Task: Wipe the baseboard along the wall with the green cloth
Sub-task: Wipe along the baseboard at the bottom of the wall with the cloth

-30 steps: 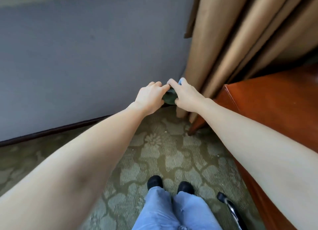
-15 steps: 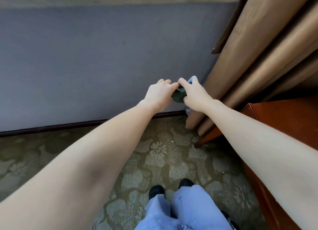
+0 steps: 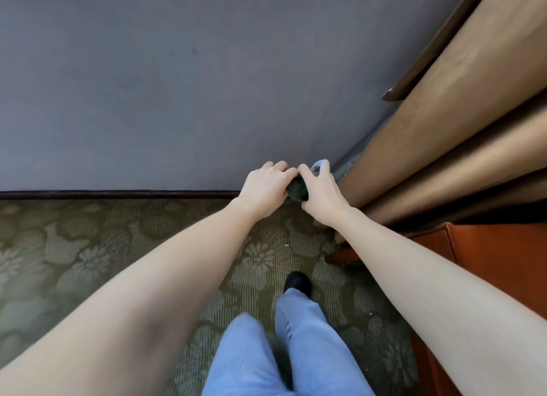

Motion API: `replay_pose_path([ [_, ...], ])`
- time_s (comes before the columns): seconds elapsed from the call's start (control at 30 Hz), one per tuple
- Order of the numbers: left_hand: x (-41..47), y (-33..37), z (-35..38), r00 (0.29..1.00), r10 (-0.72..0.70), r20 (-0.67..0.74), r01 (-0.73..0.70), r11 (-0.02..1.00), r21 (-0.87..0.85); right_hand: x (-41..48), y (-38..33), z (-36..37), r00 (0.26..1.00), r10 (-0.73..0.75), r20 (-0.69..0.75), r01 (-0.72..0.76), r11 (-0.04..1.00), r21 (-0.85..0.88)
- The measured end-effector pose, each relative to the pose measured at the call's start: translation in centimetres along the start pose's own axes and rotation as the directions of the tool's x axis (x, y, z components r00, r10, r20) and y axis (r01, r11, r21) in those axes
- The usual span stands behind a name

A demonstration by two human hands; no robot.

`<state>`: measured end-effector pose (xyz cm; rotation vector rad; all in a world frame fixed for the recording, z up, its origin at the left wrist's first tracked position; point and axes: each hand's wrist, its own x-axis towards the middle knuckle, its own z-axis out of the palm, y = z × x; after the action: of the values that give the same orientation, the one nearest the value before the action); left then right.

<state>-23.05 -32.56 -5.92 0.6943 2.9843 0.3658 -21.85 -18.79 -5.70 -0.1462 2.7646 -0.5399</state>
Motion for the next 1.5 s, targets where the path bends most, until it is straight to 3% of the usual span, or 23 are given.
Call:
replay_pose_path([
  [0.27, 3.3, -2.8, 6.4, 0.999, 0.034, 0.004, -0.034, 0.998, 0.045, 4.6, 3.8, 5.3, 0.998, -0.029, -0.058, 0.024, 0.996, -0.085],
  [0.43, 4.8, -5.3, 13.9, 0.985, 0.165, -0.051, -0.162, 0.985, 0.051, 8.5, 7.2, 13.0, 0.992, -0.004, -0.124, -0.006, 0.997, -0.076],
  [0.53, 5.9, -7.1, 20.0, 0.966, 0.242, -0.091, -0.233, 0.967, 0.098, 11.3, 10.3, 18.4, 0.991, -0.002, -0.136, -0.01, 0.996, -0.085],
  [0.77, 10.3, -11.0, 36.2, 0.967, 0.227, -0.117, -0.211, 0.968, 0.133, 19.3, 18.9, 30.2, 0.985, -0.044, -0.164, 0.025, 0.993, -0.118],
  [1.0, 15.5, -13.1, 51.3, 0.894, 0.405, -0.191, -0.354, 0.9, 0.252, 26.7, 28.8, 41.0, 0.978, -0.078, -0.192, 0.045, 0.984, -0.173],
  [1.3, 18.4, -12.2, 58.6, 0.918, 0.327, -0.225, -0.288, 0.939, 0.191, 30.0, 34.2, 44.4, 0.957, -0.074, -0.282, 0.028, 0.986, -0.162],
  [1.5, 22.9, -11.5, 60.9, 0.871, 0.371, -0.323, -0.311, 0.924, 0.224, 32.5, 37.5, 44.1, 0.916, 0.0, -0.401, -0.058, 0.989, -0.134],
])
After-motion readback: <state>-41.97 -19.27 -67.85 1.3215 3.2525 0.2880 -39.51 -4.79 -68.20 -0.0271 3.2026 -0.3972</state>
